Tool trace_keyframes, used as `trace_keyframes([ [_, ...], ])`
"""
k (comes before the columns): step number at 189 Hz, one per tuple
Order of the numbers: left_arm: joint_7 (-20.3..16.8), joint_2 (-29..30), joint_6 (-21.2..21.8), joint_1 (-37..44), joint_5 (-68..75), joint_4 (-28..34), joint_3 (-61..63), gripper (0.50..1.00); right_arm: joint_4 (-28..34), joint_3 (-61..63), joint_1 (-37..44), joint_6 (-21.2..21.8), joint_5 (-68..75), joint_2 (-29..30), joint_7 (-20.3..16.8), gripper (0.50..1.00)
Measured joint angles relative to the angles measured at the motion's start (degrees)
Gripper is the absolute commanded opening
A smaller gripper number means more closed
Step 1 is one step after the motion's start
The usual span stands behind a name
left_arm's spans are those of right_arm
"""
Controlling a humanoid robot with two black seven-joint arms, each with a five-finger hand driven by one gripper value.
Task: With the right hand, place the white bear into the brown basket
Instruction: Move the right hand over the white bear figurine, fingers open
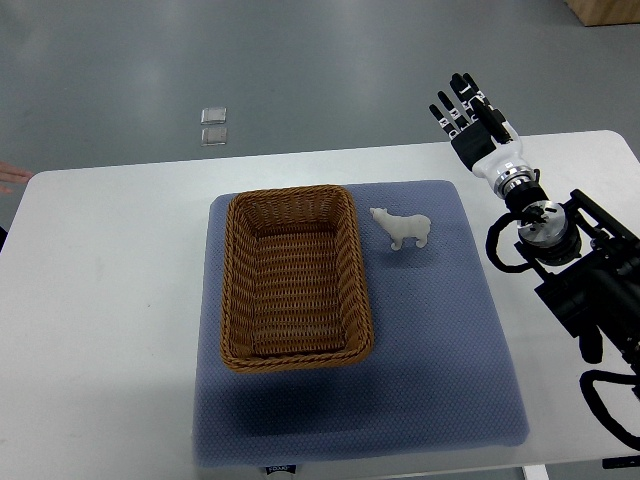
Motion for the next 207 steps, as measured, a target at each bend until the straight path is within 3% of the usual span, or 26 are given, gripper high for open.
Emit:
trace_keyframes([
  [77, 0.0, 0.0, -0.01, -0.03, -0.02, 0.08, -0.15, 1.0, 0.0, -0.41, 0.07, 0.18, -0.14, -0.13, 0.0, 0.926],
  [126, 0.0, 0.0, 0.0, -0.03, -0.09, -0.02, -0.1, 1.0, 0.11, -7.32, 1.64, 0.91, -2.15, -2.58, -0.68, 0.924],
  [155, 0.0, 0.0, 0.01, -0.04, -0.09, -0.12, -0.08, 1.0, 0.72, -13.88, 5.65, 2.72, -9.88, -6.5, -3.99, 0.924],
  [207, 0.0, 0.0, 0.01, -0.29, 0.01, -0.18, 0.0, 1.0, 3.55, -31.85, 19.44, 10.48, -35.0, -13.84, -9.21, 0.926],
])
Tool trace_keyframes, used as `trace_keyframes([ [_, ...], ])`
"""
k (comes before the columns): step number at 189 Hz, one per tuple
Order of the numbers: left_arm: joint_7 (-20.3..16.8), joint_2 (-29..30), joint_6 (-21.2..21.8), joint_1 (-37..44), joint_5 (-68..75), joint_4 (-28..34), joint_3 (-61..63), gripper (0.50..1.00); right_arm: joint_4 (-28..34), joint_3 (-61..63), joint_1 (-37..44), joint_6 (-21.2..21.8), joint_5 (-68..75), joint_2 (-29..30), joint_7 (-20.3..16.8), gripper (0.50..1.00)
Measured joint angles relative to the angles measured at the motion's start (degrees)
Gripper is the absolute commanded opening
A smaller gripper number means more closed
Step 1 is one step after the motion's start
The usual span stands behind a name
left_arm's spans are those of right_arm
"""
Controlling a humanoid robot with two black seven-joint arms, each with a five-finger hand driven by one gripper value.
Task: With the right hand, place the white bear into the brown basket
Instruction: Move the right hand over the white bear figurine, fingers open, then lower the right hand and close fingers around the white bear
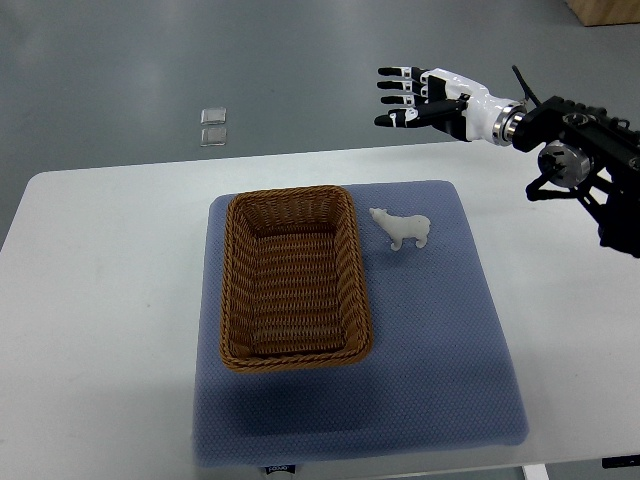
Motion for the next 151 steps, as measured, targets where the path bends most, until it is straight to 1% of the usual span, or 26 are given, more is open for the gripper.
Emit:
trace_keyframes([
  [18, 0.0, 0.0, 0.0, -0.09, 0.01, 0.0, 0.0, 1.0, 3.94, -7.74, 6.32, 3.73, -9.94, -2.44, -2.69, 0.926],
  [36, 0.0, 0.0, 0.0, -0.18, 0.01, 0.0, 0.0, 1.0, 5.64, -17.21, 12.87, 6.43, -16.4, -3.02, -6.07, 0.926],
  [58, 0.0, 0.0, 0.0, -0.19, 0.01, 0.04, 0.0, 1.0, 6.22, -27.71, 18.29, 7.25, -18.49, -2.64, -10.27, 0.926],
  [68, 0.0, 0.0, 0.0, -0.19, 0.01, 0.05, 0.0, 1.0, 6.44, -30.15, 19.42, 7.24, -18.41, -2.29, -12.65, 0.926],
  [79, 0.0, 0.0, 0.0, -0.2, 0.01, 0.05, -0.02, 1.0, 6.58, -31.06, 19.69, 7.0, -18.22, -1.85, -14.39, 0.924],
  [99, 0.0, 0.0, -0.01, -0.2, 0.01, 0.03, -0.07, 1.0, 6.64, -31.4, 19.03, 6.35, -18.1, -1.25, -15.48, 0.924],
  [151, 0.0, 0.0, -0.03, -0.19, 0.01, 0.08, -0.06, 1.0, 6.63, -31.43, 16.05, 2.46, -18.02, 1.38, -15.92, 0.921],
])
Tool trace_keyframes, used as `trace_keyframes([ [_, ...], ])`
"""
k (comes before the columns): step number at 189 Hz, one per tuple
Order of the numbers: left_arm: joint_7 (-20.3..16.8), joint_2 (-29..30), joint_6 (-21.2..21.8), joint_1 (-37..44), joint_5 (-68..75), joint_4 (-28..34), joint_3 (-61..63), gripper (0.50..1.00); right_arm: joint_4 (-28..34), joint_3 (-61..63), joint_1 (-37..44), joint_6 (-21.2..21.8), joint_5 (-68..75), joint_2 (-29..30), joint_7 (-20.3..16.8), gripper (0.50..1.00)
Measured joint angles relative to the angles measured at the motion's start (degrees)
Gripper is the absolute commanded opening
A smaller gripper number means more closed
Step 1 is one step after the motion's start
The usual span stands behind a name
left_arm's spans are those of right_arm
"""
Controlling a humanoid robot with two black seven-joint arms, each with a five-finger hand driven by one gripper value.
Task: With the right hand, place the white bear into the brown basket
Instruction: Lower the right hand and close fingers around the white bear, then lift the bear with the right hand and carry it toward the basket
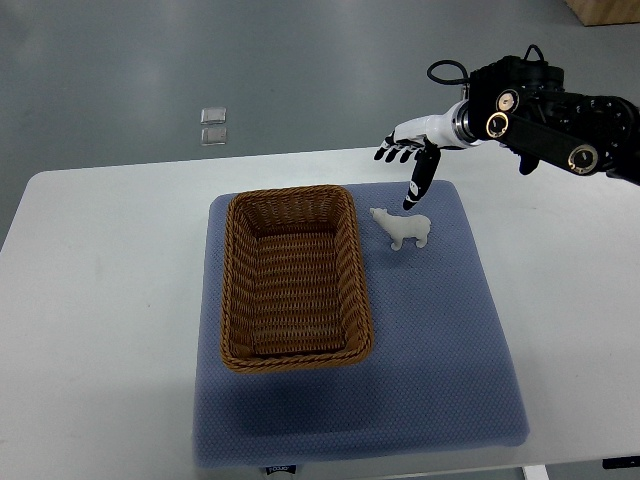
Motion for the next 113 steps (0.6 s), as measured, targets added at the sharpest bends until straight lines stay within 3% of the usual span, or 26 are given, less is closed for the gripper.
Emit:
trace_keyframes([
  [65, 0.0, 0.0, 0.0, 0.0, 0.0, 0.0, 0.0, 1.0, -0.08, 0.0, -4.61, -3.04, -0.25, 2.26, 0.23, 0.901],
  [113, 0.0, 0.0, 0.03, -0.01, 0.07, -0.08, -0.03, 1.0, -0.16, 0.0, -6.76, -4.64, -1.07, 2.6, 0.42, 0.797],
])
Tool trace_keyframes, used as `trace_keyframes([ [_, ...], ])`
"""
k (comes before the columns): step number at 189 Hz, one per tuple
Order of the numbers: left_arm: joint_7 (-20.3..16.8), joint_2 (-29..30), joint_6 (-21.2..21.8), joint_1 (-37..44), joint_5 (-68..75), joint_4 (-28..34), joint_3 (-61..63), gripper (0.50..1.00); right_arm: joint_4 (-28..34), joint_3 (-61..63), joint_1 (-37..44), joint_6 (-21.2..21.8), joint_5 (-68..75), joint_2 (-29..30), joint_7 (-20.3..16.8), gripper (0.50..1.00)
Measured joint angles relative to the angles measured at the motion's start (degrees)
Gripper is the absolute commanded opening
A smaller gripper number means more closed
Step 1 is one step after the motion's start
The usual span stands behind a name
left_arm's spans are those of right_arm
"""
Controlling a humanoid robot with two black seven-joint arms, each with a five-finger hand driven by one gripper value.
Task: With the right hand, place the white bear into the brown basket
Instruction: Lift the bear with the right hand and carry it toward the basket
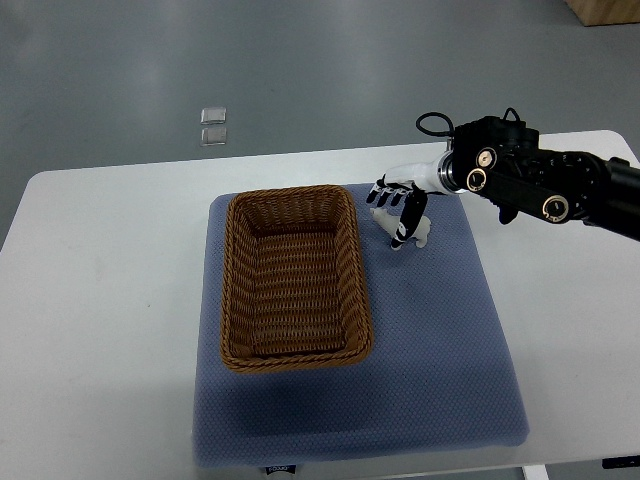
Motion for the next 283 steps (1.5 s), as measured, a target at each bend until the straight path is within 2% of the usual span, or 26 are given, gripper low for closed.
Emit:
trace_keyframes([
  [22, 0.0, 0.0, 0.0, 0.0, 0.01, 0.0, 0.0, 1.0, -0.27, -0.05, -0.64, -0.31, -0.12, 0.0, 0.21, 0.789],
  [29, 0.0, 0.0, 0.0, 0.0, 0.02, 0.0, 0.0, 1.0, -0.35, -0.06, -0.86, -0.53, -0.17, 0.0, 0.27, 0.764],
  [43, 0.0, 0.0, 0.0, 0.0, 0.01, 0.0, 0.0, 1.0, -0.45, -0.09, -1.35, -0.92, -0.22, 0.0, 0.34, 0.75],
  [57, 0.0, 0.0, 0.0, 0.0, 0.02, 0.0, 0.0, 1.0, -0.56, -0.09, -1.78, -1.31, -0.34, 0.0, 0.36, 0.676],
  [64, 0.0, 0.0, 0.0, 0.0, 0.01, 0.0, 0.0, 1.0, -0.61, -0.09, -1.9, -1.47, -0.53, 0.0, 0.42, 0.613],
  [66, 0.0, 0.0, 0.0, 0.0, 0.02, 0.0, 0.0, 1.0, -0.62, -0.09, -1.93, -1.51, -0.62, 0.0, 0.45, 0.613],
  [73, 0.0, 0.0, 0.0, 0.0, 0.01, 0.0, 0.0, 1.0, -0.67, -0.09, -2.02, -1.61, -1.04, 0.01, 0.65, 0.533],
  [81, 0.0, 0.0, 0.0, 0.0, 0.01, 0.0, 0.0, 1.0, -0.69, -0.12, -2.11, -1.66, -1.58, 0.05, 0.95, 0.5],
  [138, 0.0, 0.0, 0.0, 0.0, -0.1, 0.17, 0.0, 1.0, -1.05, -0.1, -1.69, -1.61, -3.81, -0.2, 2.33, 0.5],
  [169, 0.0, 0.0, -0.03, 0.0, -0.1, 0.14, 0.08, 1.0, -0.04, 0.0, 2.95, 0.04, -3.28, -2.18, 2.39, 0.5],
  [206, 0.0, 0.0, -0.03, -0.02, -0.09, 0.0, 0.12, 1.0, 6.49, 0.0, 13.27, 5.88, -1.43, -9.54, 2.4, 0.5],
  [235, 0.0, 0.0, -0.03, -0.08, 0.07, -0.08, 0.07, 1.0, 11.78, -0.03, 19.11, 8.17, 1.79, -14.61, 2.36, 0.5],
  [260, 0.0, 0.0, -0.03, -0.09, 0.11, -0.09, 0.02, 1.0, 14.0, -0.16, 20.85, 8.55, 2.43, -15.97, 2.12, 0.5],
  [283, 0.0, 0.0, -0.03, -0.09, 0.11, -0.09, 0.05, 1.0, 14.37, -0.17, 21.15, 8.16, 2.87, -14.46, 2.05, 0.5],
])
